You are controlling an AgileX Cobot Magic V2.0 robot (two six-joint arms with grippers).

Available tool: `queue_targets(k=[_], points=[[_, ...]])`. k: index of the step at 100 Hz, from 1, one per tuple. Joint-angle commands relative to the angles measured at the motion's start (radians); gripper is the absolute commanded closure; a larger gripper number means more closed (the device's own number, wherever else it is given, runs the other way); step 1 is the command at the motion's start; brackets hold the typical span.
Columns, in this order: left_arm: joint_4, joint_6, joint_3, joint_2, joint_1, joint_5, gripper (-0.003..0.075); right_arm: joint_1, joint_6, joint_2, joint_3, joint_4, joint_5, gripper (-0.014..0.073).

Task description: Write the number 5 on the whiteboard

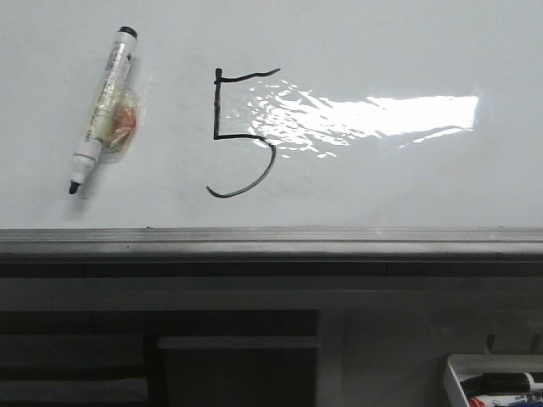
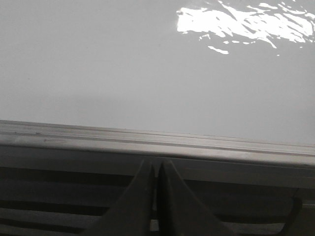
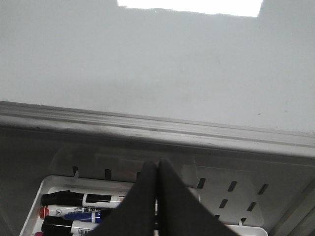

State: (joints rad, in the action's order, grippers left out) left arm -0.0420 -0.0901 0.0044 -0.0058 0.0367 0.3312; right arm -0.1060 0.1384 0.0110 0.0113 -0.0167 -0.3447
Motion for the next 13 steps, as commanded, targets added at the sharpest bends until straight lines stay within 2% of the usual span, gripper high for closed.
queue_targets(k=[1,13], points=[[-0.002,0.003,0.017,-0.029,-0.004,-0.062,0.0741,-0.007,0.007,0.018,0.025,0.009,0.023,0.0655],[-0.002,0.003,0.017,-0.029,-0.004,-0.062,0.0741,-0.007,0.007,0.018,0.025,0.009,0.023,0.0655]])
